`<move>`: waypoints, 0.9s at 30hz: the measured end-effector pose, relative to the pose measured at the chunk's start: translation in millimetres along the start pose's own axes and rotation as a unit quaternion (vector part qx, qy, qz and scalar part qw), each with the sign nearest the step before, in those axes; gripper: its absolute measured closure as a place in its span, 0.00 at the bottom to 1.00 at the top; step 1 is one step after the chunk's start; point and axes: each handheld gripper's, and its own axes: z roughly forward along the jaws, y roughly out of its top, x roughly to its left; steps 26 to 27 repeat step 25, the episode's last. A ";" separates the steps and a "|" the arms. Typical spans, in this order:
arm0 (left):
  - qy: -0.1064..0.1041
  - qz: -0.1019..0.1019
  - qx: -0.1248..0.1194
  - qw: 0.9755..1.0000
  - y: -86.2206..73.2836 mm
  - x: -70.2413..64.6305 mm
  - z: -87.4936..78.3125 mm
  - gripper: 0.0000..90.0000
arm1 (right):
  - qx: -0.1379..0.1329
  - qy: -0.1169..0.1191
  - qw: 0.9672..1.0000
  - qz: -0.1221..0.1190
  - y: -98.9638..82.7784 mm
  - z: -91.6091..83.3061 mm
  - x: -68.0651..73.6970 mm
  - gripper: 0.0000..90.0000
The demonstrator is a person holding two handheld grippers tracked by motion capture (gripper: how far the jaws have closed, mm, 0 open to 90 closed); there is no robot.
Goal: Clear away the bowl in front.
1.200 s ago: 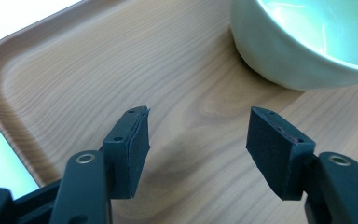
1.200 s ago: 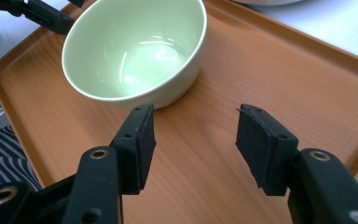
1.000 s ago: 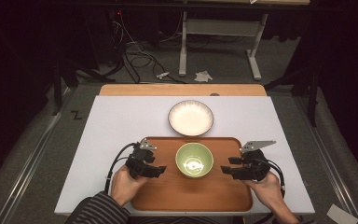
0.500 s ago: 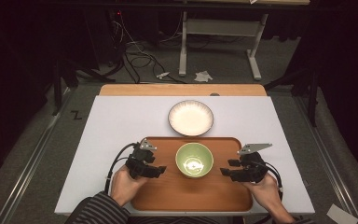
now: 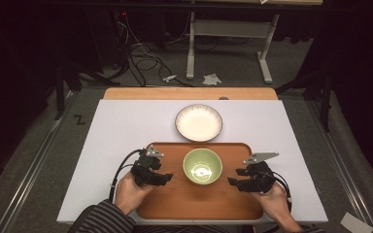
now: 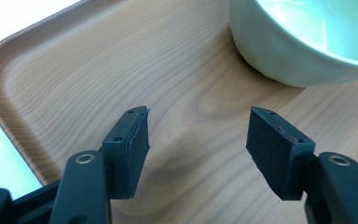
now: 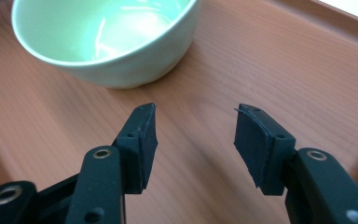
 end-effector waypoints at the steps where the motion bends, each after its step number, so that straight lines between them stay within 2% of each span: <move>1: 0.000 0.000 0.000 1.000 0.0 0.1 0.0 0.43 | -0.002 -0.002 1.000 0.004 0.0 -0.6 0.3 0.56; 6: 0.001 0.002 0.005 1.000 0.1 0.2 1.1 0.43 | -0.008 -0.003 1.000 0.005 -0.9 -1.2 -2.1 0.55; 10: 0.001 0.002 0.010 1.000 0.2 0.0 1.5 0.43 | 0.000 -0.014 1.000 -0.003 -1.3 0.5 -2.5 0.54; 27: 0.003 -0.004 0.009 1.000 0.6 2.7 0.7 0.42 | -0.007 -0.009 1.000 0.002 -1.8 -1.2 -7.0 0.53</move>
